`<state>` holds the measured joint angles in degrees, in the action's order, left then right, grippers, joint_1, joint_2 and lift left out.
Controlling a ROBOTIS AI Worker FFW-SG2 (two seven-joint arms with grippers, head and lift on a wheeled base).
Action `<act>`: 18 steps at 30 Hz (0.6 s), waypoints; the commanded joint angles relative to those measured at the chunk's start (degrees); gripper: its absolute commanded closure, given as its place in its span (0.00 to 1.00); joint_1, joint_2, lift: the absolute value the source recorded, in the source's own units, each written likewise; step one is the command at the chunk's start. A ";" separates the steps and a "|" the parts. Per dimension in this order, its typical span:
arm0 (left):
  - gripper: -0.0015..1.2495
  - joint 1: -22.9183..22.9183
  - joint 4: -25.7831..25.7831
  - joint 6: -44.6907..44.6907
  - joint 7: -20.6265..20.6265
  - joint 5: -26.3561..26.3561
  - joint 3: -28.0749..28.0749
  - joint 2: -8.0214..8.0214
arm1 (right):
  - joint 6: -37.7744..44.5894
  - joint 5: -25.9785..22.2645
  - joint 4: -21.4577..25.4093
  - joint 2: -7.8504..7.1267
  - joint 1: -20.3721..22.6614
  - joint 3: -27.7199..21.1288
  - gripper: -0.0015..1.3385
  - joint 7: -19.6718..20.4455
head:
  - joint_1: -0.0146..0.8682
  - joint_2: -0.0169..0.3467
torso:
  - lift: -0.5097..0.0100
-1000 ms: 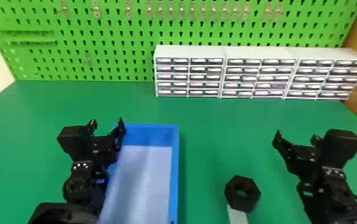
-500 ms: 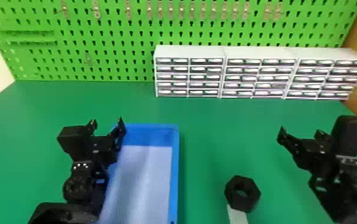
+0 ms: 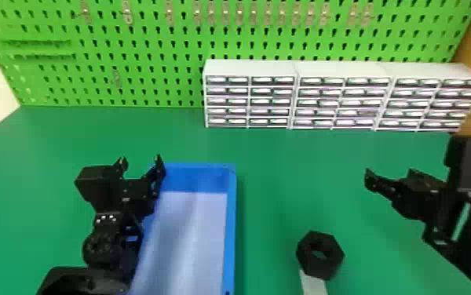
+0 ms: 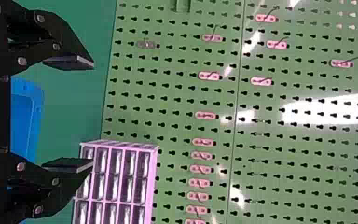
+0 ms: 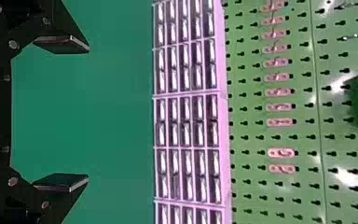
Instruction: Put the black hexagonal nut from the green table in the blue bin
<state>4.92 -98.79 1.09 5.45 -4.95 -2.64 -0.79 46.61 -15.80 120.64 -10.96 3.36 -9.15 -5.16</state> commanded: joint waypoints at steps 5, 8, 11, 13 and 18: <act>0.41 0.00 0.00 -0.04 0.00 0.20 0.01 0.00 | 11.66 -1.25 1.88 -0.82 -2.04 -1.04 0.23 -5.04 | 0.76 0.20 | 0.80; 0.41 -0.09 0.00 -0.04 0.00 0.29 0.18 0.00 | 15.35 -2.04 1.79 -1.61 -2.92 -0.78 0.23 -6.18 | 0.76 0.20 | 0.80; 0.41 -0.17 0.00 -0.04 0.00 0.29 0.44 0.00 | 17.99 -2.57 1.79 -2.40 -3.71 -0.34 0.23 -6.97 | 0.76 0.20 | 0.80; 0.41 -0.35 0.00 -0.04 0.00 0.29 0.62 0.00 | 20.62 -3.27 1.79 -2.66 -4.50 -0.34 0.23 -7.32 | 0.76 0.20 | 0.80; 0.41 -0.44 0.00 -0.04 0.00 0.38 0.88 0.00 | 24.14 -3.71 1.79 -3.54 -5.73 -0.08 0.23 -8.99 | 0.76 0.20 | 0.80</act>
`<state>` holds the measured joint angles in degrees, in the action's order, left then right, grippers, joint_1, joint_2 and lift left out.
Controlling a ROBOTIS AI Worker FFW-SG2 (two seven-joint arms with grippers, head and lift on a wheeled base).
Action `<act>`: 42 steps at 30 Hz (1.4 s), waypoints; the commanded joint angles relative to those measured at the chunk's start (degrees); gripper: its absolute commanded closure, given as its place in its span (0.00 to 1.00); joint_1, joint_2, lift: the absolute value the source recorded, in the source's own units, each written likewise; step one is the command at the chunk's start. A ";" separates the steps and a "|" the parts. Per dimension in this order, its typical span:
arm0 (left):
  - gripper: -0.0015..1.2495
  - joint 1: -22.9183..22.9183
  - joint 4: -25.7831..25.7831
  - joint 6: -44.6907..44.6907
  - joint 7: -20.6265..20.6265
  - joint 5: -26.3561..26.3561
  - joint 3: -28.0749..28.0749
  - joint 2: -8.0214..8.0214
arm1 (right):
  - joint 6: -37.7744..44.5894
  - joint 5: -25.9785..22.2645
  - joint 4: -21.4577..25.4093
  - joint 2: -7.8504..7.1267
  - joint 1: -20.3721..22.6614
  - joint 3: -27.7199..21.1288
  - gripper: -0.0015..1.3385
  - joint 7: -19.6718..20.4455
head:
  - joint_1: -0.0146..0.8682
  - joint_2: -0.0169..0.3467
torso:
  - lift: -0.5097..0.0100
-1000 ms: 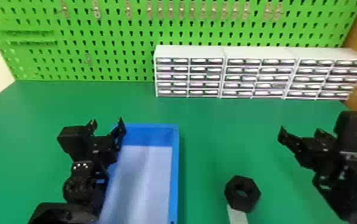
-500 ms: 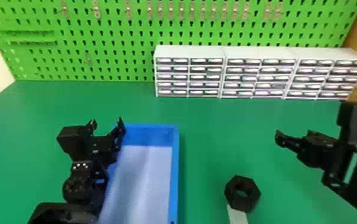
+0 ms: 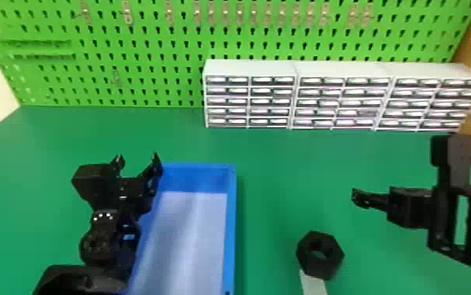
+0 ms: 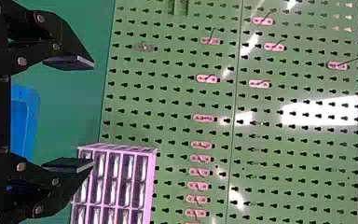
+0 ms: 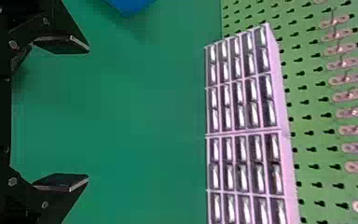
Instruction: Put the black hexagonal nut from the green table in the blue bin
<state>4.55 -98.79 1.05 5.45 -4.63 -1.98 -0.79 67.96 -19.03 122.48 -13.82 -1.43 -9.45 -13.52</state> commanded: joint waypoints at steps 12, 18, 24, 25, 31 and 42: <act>0.41 -0.24 0.00 0.00 0.00 0.23 0.31 0.00 | 8.15 -1.19 -1.11 -3.14 -3.23 2.50 0.23 -5.29 | 0.76 0.20 | 0.80; 0.41 -0.33 0.00 0.00 0.00 0.23 0.31 0.00 | 10.44 -1.27 -1.11 -3.93 -3.93 3.65 0.23 -6.52 | 0.76 0.20 | 0.80; 0.41 -0.33 0.00 0.00 0.00 0.23 0.13 0.00 | 12.63 -1.45 -1.55 -4.81 -4.81 4.79 0.23 -7.40 | 0.76 0.20 | 0.80; 0.41 -0.33 0.00 0.00 0.00 0.23 0.13 0.00 | 12.90 -1.63 -1.72 -4.90 -4.90 5.05 0.23 -7.57 | 0.76 0.20 | 0.80; 0.41 -0.33 0.00 0.09 0.00 0.15 0.31 0.00 | 14.04 -2.50 -2.42 -5.60 -5.42 6.11 0.23 -8.37 | 0.76 0.20 | 0.80; 0.41 -0.33 0.00 0.09 0.00 0.15 0.31 0.00 | 16.41 -2.94 -3.30 -7.27 -7.01 8.83 0.23 -8.81 | 0.76 0.20 | 0.80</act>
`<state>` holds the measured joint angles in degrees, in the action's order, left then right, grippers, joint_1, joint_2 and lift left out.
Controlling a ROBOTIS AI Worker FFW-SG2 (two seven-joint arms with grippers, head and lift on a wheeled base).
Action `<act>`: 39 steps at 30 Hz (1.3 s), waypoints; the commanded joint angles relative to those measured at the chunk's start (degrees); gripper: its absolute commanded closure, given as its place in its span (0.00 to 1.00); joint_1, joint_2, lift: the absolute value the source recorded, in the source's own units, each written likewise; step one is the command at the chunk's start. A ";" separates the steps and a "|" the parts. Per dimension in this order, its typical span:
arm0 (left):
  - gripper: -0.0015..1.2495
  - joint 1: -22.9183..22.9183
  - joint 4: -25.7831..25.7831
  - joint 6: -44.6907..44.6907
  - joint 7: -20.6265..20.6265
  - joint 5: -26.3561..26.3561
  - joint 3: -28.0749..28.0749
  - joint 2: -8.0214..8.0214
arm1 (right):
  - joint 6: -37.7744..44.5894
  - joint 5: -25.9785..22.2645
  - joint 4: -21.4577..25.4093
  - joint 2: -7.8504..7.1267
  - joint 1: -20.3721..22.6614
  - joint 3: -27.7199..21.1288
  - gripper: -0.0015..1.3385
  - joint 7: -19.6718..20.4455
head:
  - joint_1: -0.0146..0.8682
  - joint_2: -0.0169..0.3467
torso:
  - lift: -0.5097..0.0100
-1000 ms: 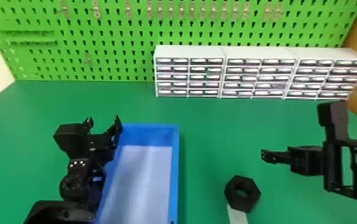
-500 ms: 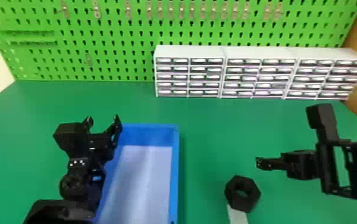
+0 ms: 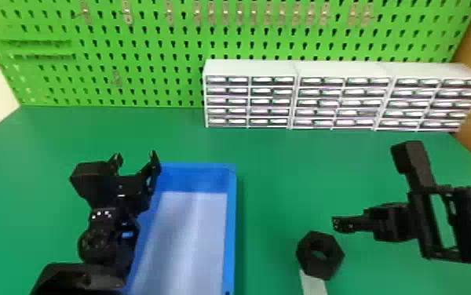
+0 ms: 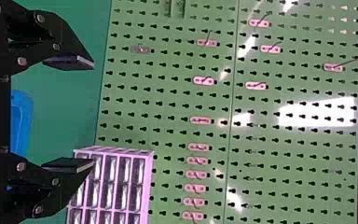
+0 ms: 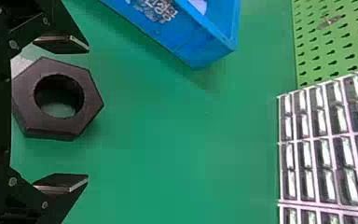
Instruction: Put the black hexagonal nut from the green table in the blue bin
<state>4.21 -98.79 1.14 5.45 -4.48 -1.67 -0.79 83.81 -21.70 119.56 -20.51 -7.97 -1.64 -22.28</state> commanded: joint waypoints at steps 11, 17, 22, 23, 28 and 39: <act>0.41 0.00 0.00 0.00 0.00 0.17 -0.18 0.00 | 1.62 -0.53 -1.17 -1.20 -1.34 2.44 0.23 -0.22 | 0.76 0.20 | 0.80; 0.41 -0.08 0.18 -0.09 0.00 0.26 -0.18 0.00 | 2.58 -1.41 -1.52 -2.08 -2.31 3.49 0.23 -0.30 | 0.76 0.20 | 0.80; 0.41 -0.08 0.35 -0.09 0.00 0.26 -0.26 0.00 | 3.46 -2.20 -1.87 -2.78 -2.93 4.46 0.23 -0.39 | 0.76 0.20 | 0.80; 0.41 -0.08 0.35 -0.09 0.00 0.26 -0.26 0.00 | 3.64 -2.29 -1.96 -2.87 -3.10 4.63 0.23 -0.39 | 0.76 0.20 | 0.80; 0.41 -0.17 0.35 0.00 0.00 0.26 -0.26 0.00 | 3.99 -2.64 -2.40 -3.14 -3.63 5.60 0.23 -0.39 | 0.76 0.20 | 0.80; 0.41 -0.26 0.44 0.00 0.00 0.26 -0.35 0.00 | 4.34 -2.64 -3.10 -3.14 -3.89 6.04 0.23 -0.39 | 0.76 0.20 | 0.80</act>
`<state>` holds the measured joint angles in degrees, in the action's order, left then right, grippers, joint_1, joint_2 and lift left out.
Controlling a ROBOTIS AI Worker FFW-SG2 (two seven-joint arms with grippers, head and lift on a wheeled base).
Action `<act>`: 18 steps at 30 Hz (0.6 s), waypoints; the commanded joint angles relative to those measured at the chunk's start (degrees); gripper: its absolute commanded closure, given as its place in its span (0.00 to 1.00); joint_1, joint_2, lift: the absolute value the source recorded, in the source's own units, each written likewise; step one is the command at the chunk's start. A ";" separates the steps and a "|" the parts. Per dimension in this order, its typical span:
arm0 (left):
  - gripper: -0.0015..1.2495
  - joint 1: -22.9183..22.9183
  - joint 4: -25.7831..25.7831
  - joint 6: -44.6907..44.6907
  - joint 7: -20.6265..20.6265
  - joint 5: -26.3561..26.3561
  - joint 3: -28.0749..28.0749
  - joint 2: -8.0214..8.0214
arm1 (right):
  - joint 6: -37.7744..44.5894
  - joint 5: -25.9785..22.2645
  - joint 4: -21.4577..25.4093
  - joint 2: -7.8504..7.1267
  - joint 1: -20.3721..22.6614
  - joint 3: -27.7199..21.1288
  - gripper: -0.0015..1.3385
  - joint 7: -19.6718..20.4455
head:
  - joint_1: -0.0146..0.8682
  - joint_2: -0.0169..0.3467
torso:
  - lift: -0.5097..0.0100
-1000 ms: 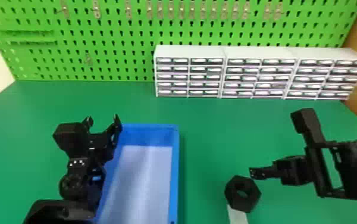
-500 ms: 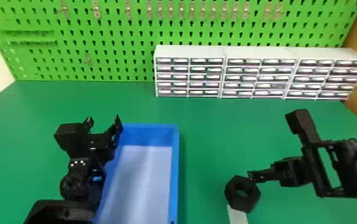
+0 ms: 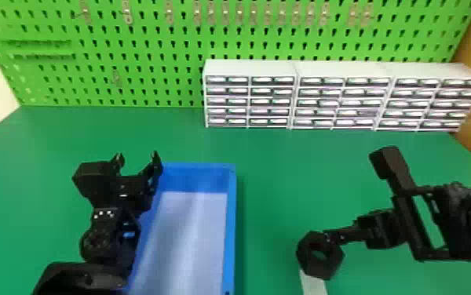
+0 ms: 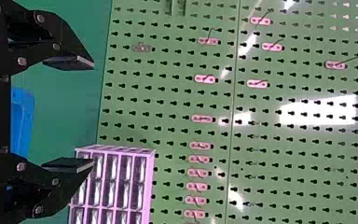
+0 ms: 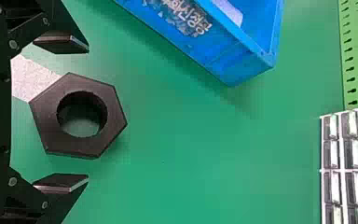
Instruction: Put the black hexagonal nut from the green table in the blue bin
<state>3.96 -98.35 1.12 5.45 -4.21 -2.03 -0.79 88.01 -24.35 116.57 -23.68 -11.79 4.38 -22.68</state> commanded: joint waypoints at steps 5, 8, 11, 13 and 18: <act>0.41 -0.18 0.00 0.02 0.00 -0.10 0.00 0.00 | 0.32 0.00 -0.73 0.03 -0.51 0.46 0.23 0.00 | 0.76 0.20 | 0.80; 0.41 -0.18 0.00 0.02 0.00 -0.10 -0.08 0.00 | 0.41 0.00 -1.17 -0.05 -0.69 0.90 0.23 0.00 | 0.76 0.20 | 0.80; 0.41 -0.18 0.00 0.02 0.00 -0.10 -0.08 0.00 | 0.41 0.00 -1.52 -0.05 -0.95 1.16 0.23 0.00 | 0.76 0.20 | 0.80; 0.41 -0.18 0.00 0.02 0.00 -0.10 -0.08 0.00 | 0.41 0.09 -1.69 0.03 -0.95 1.07 0.23 0.00 | 0.76 0.20 | 0.80; 0.41 -0.18 0.00 0.02 0.00 -0.10 -0.08 0.00 | 0.41 0.61 -1.69 0.39 -0.95 0.63 0.23 0.00 | 0.76 0.20 | 0.80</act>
<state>3.75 -98.35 1.14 5.45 -4.31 -2.11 -0.79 88.43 -24.20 114.91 -23.51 -12.74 5.24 -22.67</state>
